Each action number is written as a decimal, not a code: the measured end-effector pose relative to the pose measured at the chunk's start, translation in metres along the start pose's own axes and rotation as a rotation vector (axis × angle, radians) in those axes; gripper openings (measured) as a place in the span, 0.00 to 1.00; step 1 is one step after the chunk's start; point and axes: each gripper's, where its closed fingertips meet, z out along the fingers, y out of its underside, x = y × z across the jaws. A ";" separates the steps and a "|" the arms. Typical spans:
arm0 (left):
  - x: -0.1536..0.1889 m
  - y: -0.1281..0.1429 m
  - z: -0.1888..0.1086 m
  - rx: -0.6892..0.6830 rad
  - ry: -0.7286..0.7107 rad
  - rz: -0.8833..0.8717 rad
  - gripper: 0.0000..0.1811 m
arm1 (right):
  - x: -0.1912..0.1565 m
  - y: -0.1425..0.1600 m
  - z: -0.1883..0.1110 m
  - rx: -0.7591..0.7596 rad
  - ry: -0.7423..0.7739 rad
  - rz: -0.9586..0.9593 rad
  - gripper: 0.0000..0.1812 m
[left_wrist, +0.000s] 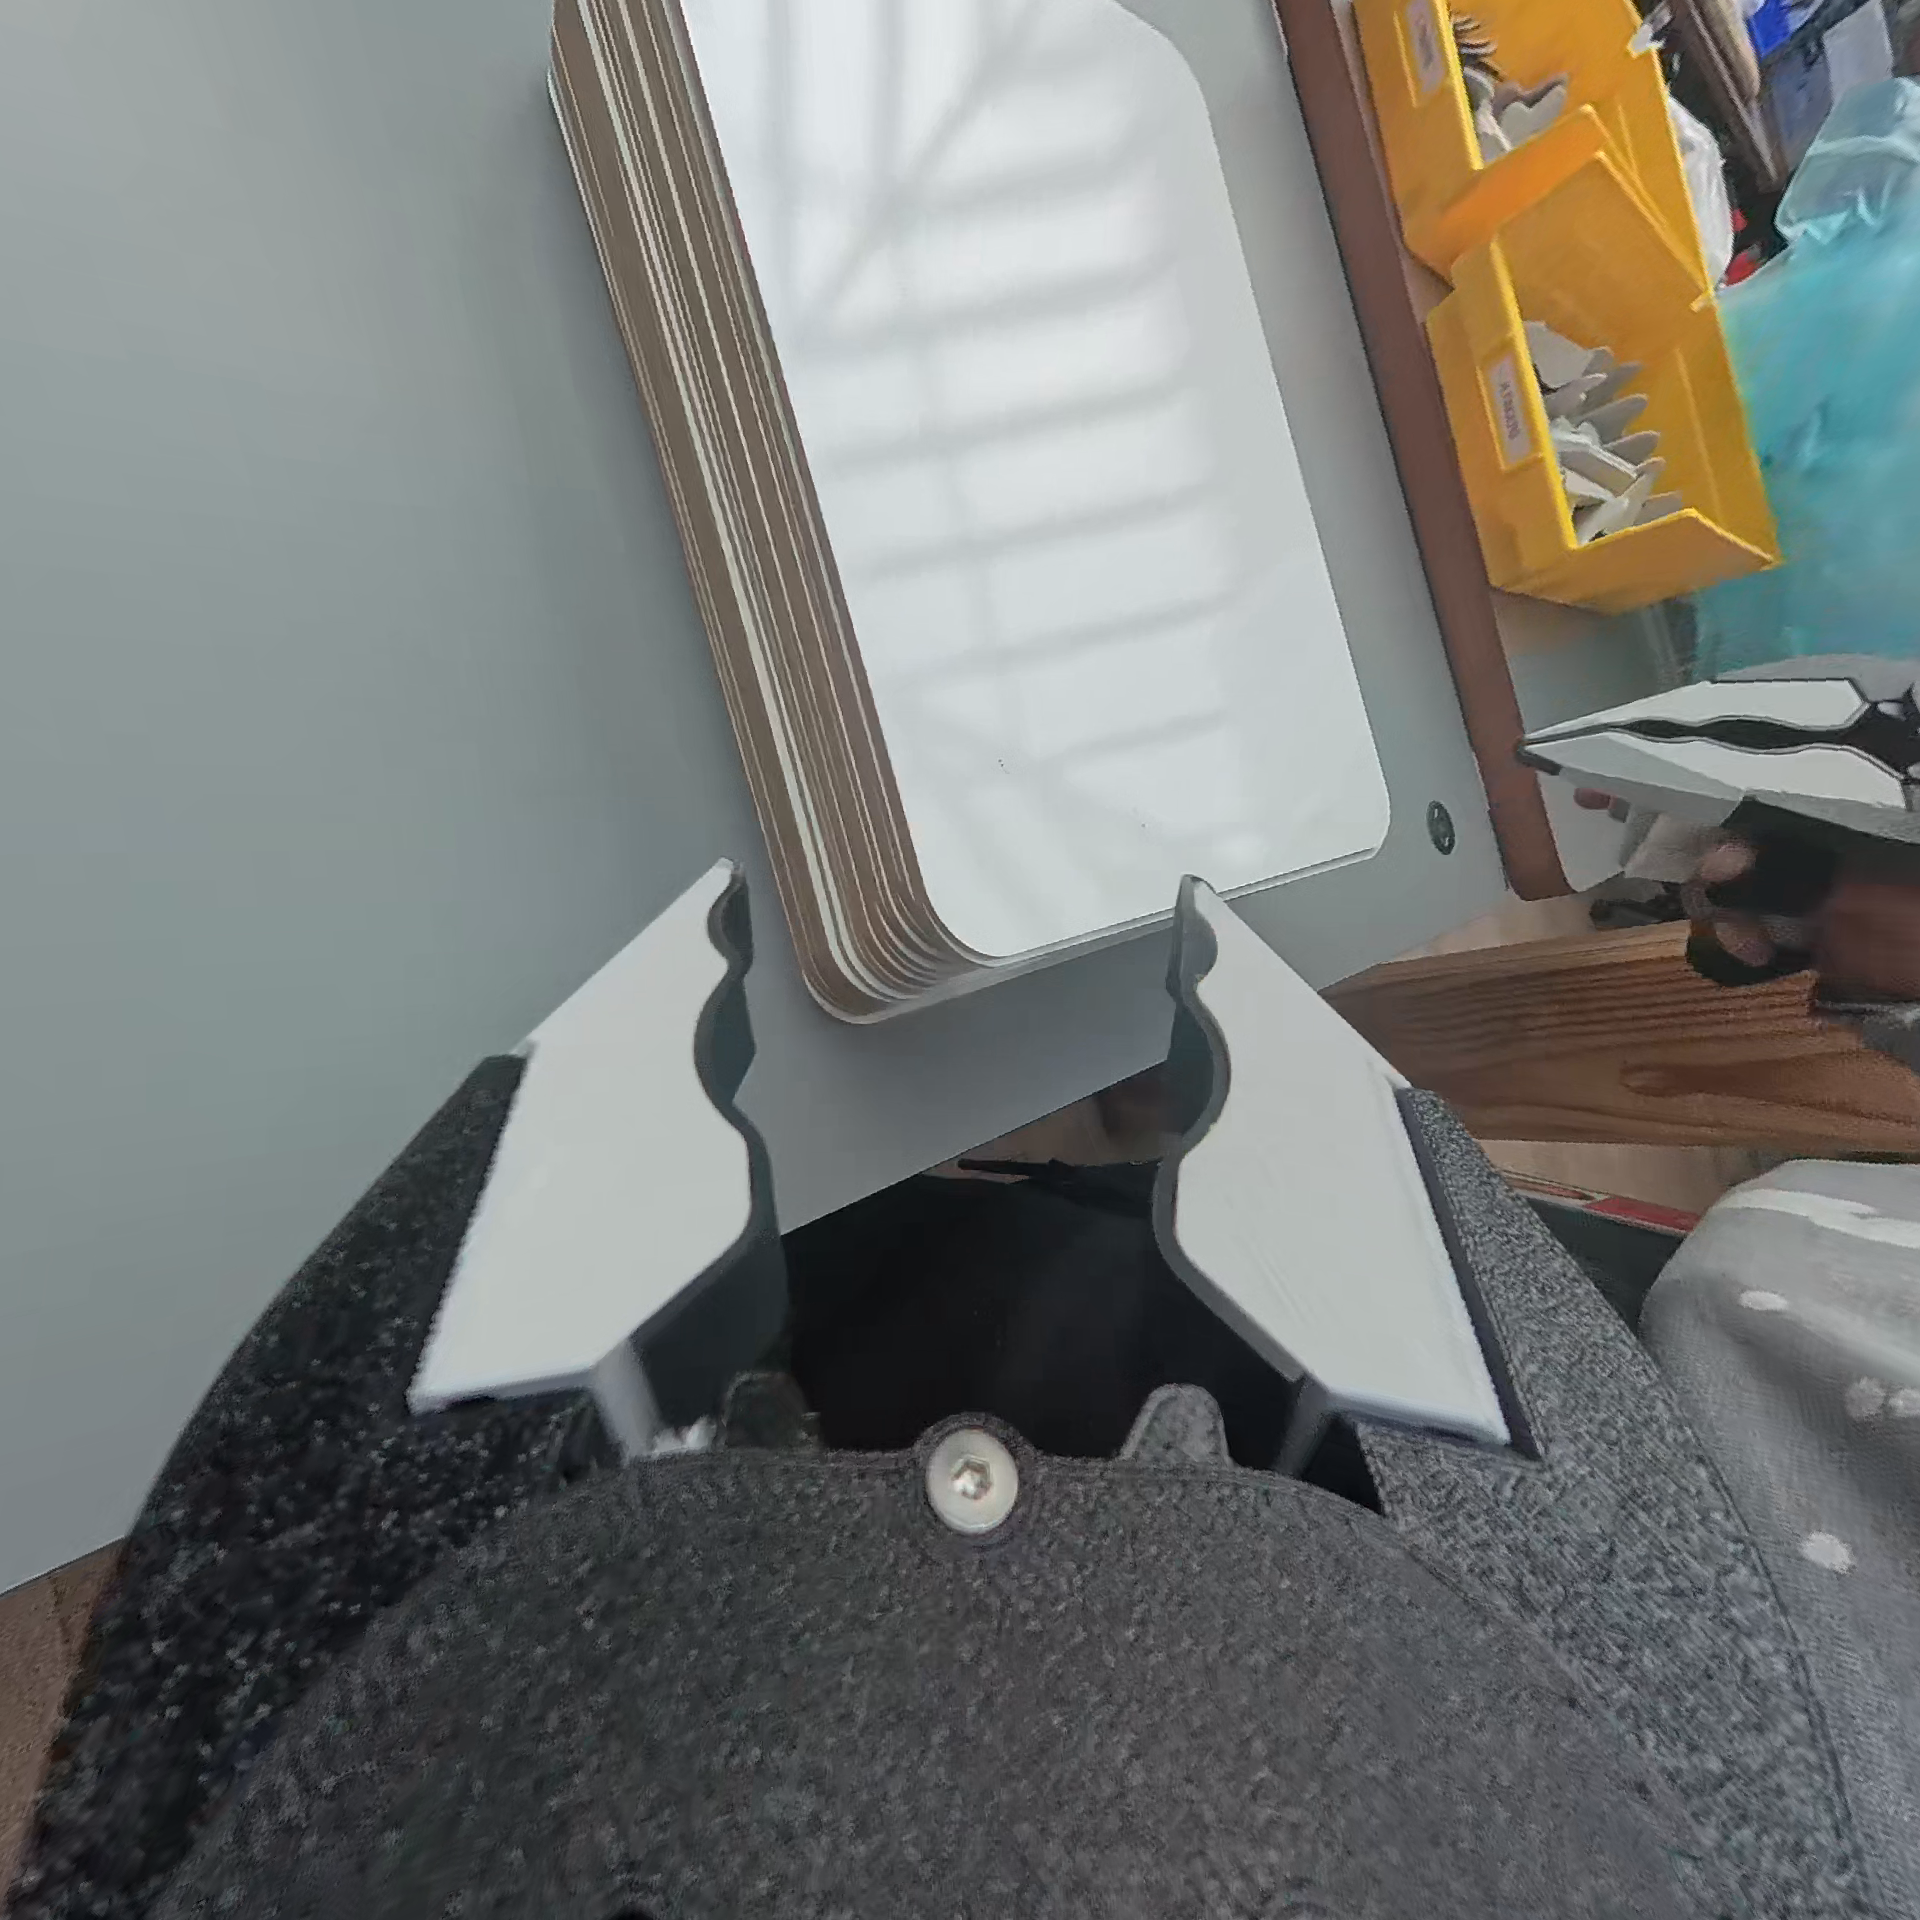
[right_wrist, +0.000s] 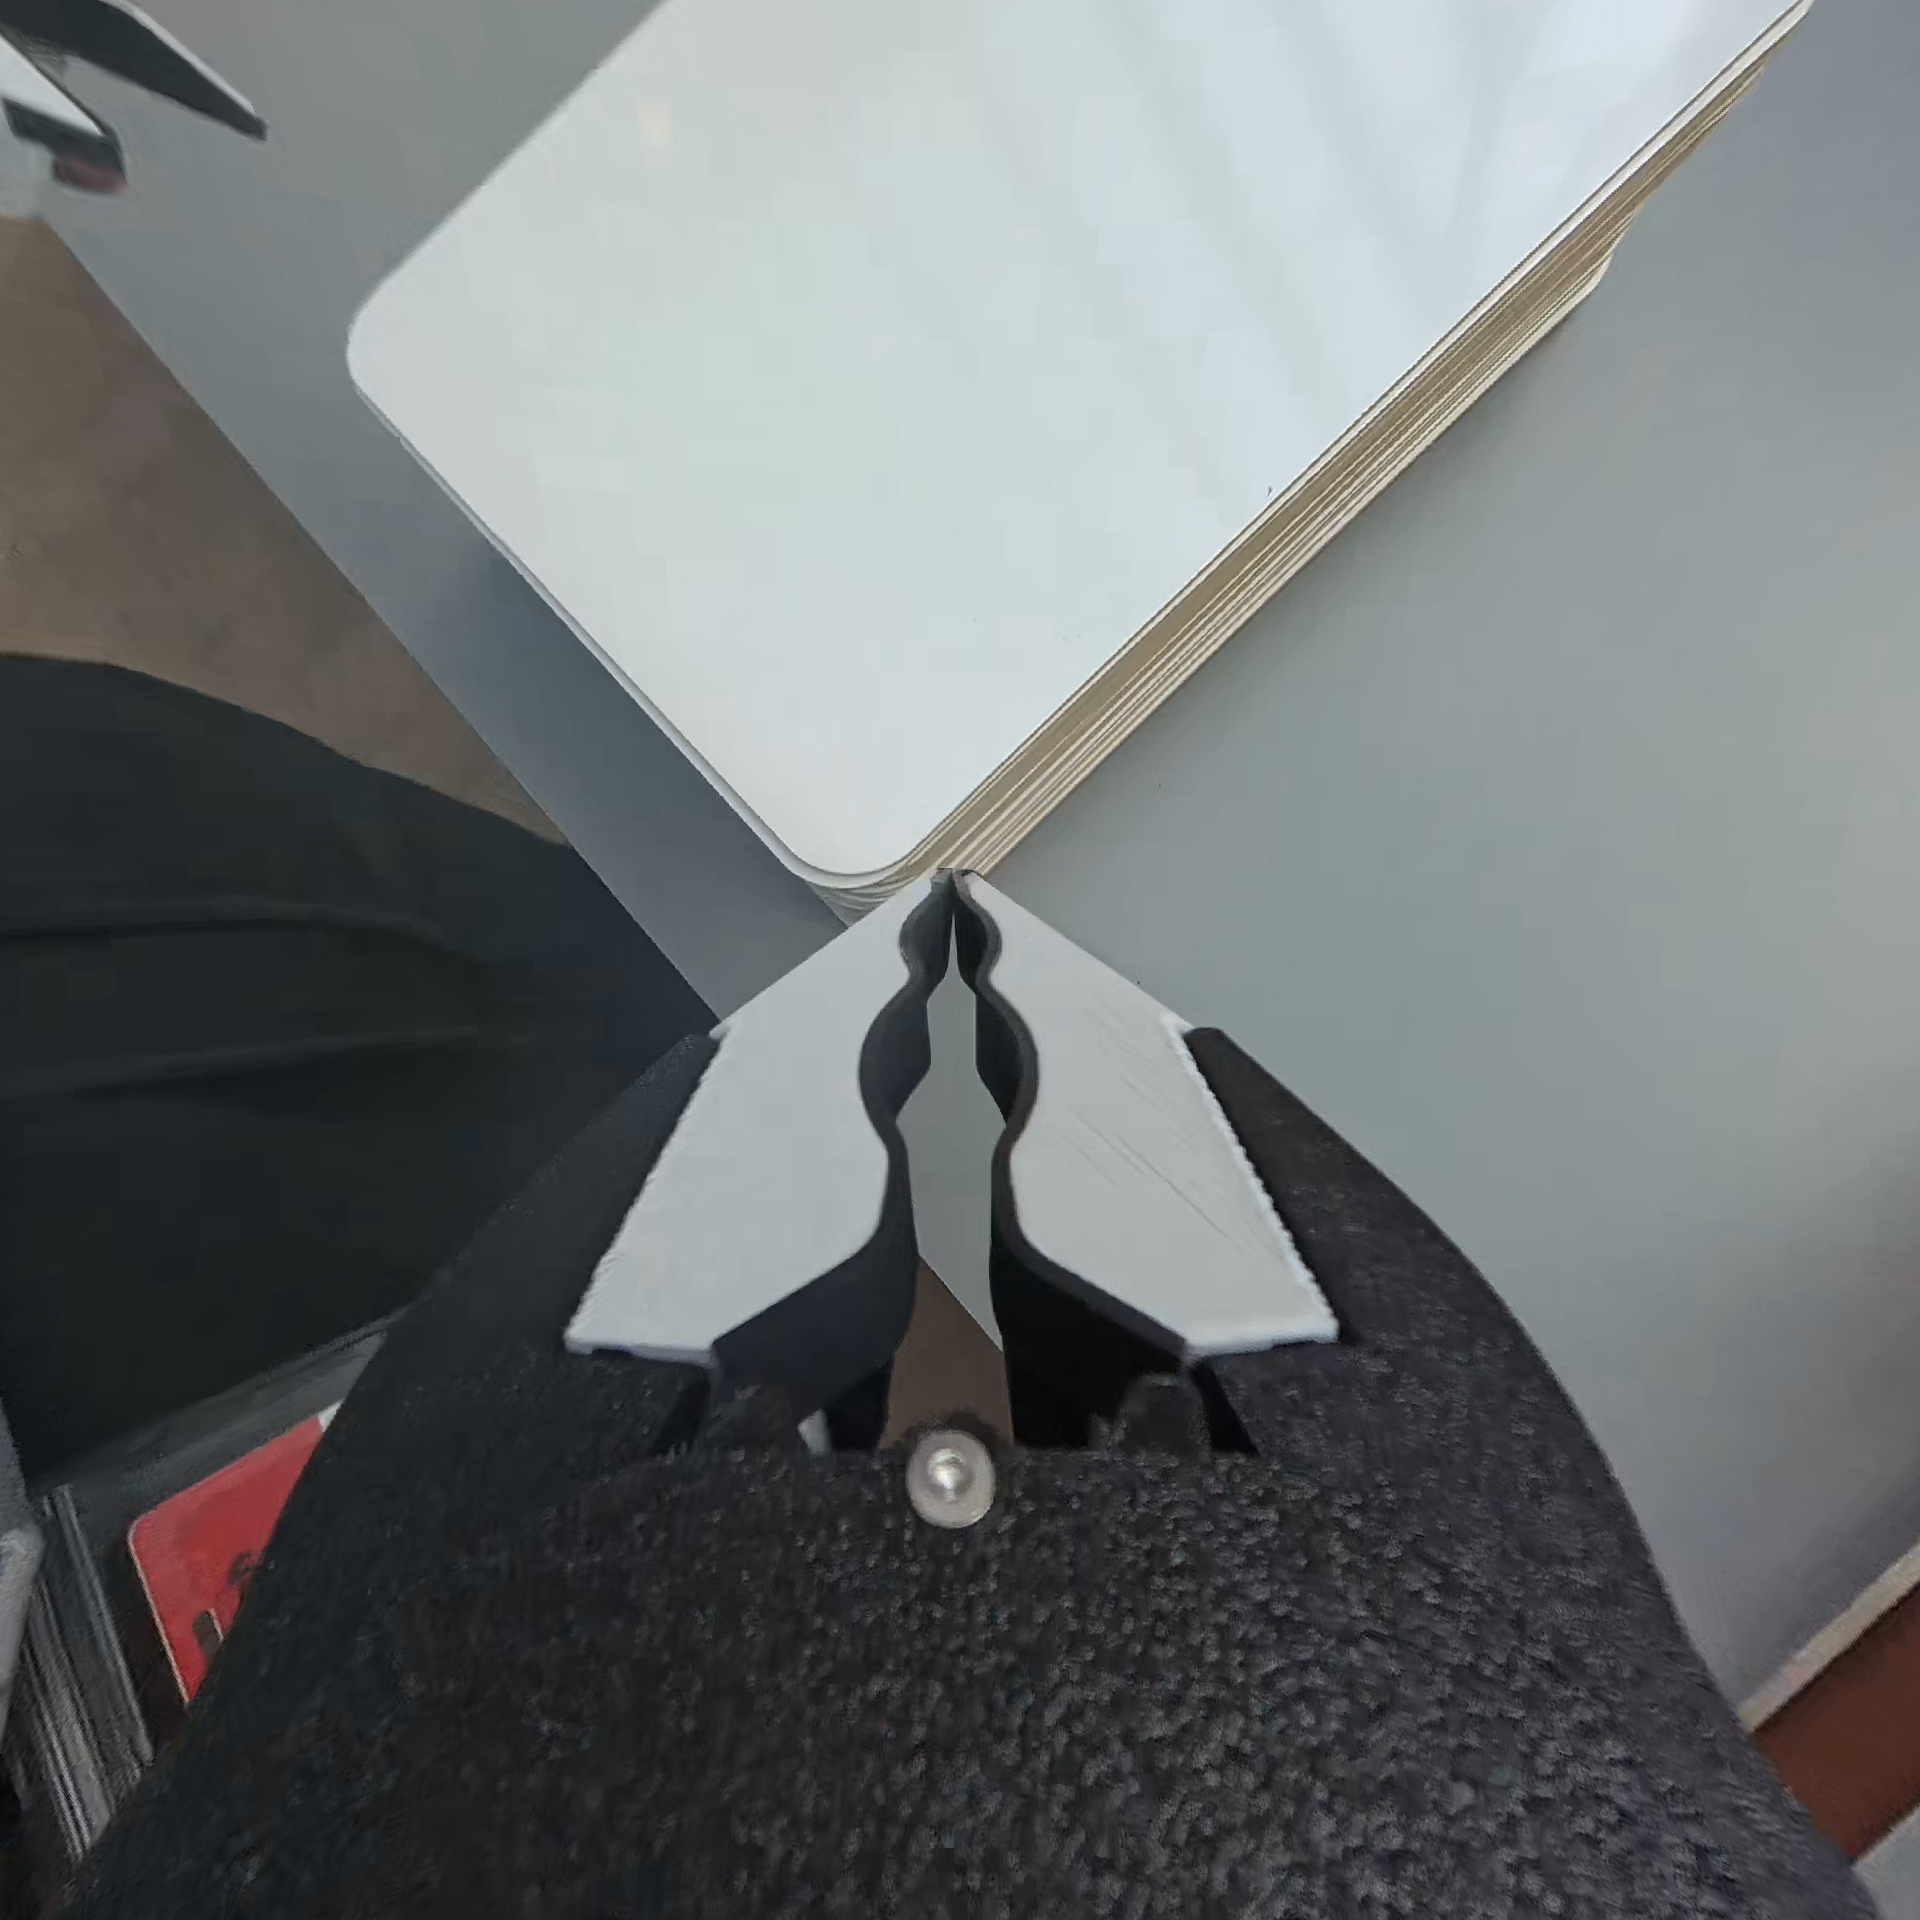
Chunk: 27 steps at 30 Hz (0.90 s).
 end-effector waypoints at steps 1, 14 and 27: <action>0.004 -0.002 0.001 0.018 0.013 -0.015 0.36 | -0.003 -0.006 -0.005 0.052 0.015 0.031 0.00; 0.045 -0.098 0.044 0.032 -0.020 0.360 0.00 | -0.050 0.007 -0.027 0.321 0.003 0.388 0.00; 0.011 -0.243 0.162 -0.471 0.029 1.497 0.00 | -0.062 0.047 -0.016 0.202 0.188 0.495 0.01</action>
